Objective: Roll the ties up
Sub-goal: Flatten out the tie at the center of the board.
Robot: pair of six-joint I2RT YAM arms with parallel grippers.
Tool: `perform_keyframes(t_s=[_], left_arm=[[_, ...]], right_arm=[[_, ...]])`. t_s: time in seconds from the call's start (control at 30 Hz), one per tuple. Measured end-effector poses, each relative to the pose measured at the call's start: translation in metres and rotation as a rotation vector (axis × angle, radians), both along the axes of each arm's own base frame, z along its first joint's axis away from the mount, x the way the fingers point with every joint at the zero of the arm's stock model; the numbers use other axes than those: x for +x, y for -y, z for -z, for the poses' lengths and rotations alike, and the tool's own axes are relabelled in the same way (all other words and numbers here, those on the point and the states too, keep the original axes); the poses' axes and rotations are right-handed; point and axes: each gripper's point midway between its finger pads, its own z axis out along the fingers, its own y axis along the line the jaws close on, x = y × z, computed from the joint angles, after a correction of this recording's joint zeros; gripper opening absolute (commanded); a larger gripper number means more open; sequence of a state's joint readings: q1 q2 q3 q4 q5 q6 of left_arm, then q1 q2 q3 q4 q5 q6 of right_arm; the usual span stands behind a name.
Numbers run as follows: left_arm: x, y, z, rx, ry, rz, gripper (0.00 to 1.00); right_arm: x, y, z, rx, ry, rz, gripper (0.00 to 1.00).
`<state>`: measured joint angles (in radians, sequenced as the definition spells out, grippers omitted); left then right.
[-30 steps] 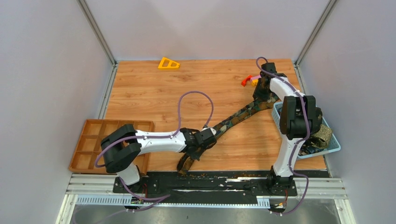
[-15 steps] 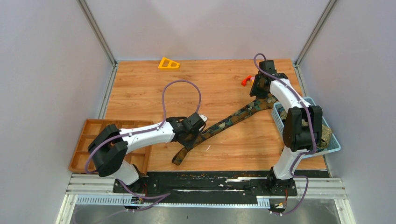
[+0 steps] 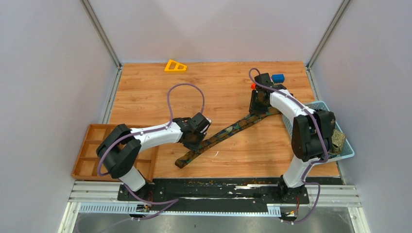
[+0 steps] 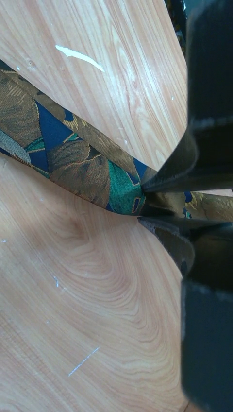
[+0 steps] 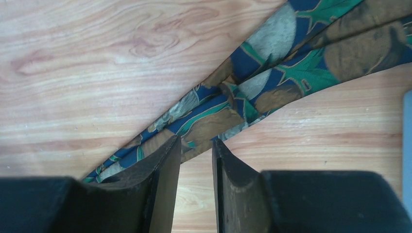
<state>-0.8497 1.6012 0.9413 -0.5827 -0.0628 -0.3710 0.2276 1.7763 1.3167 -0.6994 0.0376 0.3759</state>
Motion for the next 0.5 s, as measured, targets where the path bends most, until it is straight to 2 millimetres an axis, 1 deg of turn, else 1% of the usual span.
perform_keyframes(t_s=[0.1,0.2,0.3,0.4,0.43,0.5], left_arm=[[-0.002,0.001,-0.001,-0.01,-0.005,0.008,0.46],[-0.003,0.003,-0.012,-0.038,0.007,0.01,0.56],[-0.003,0.005,-0.029,-0.087,0.035,0.008,0.59],[-0.002,0.007,-0.046,-0.135,0.072,0.002,0.6],[-0.003,0.007,-0.048,-0.145,0.078,-0.002,0.6],[-0.006,0.004,-0.047,-0.15,0.077,-0.012,0.6]], right_arm=[[-0.007,-0.006,0.004,0.0,-0.013,-0.019,0.31],[-0.013,-0.007,0.009,-0.005,-0.029,-0.025,0.31],[-0.017,-0.013,0.012,-0.01,-0.034,-0.038,0.31],[-0.02,-0.029,0.011,-0.008,-0.027,-0.075,0.31],[-0.022,-0.035,0.011,-0.009,-0.027,-0.089,0.31],[-0.024,-0.041,0.013,-0.016,-0.028,-0.106,0.31]])
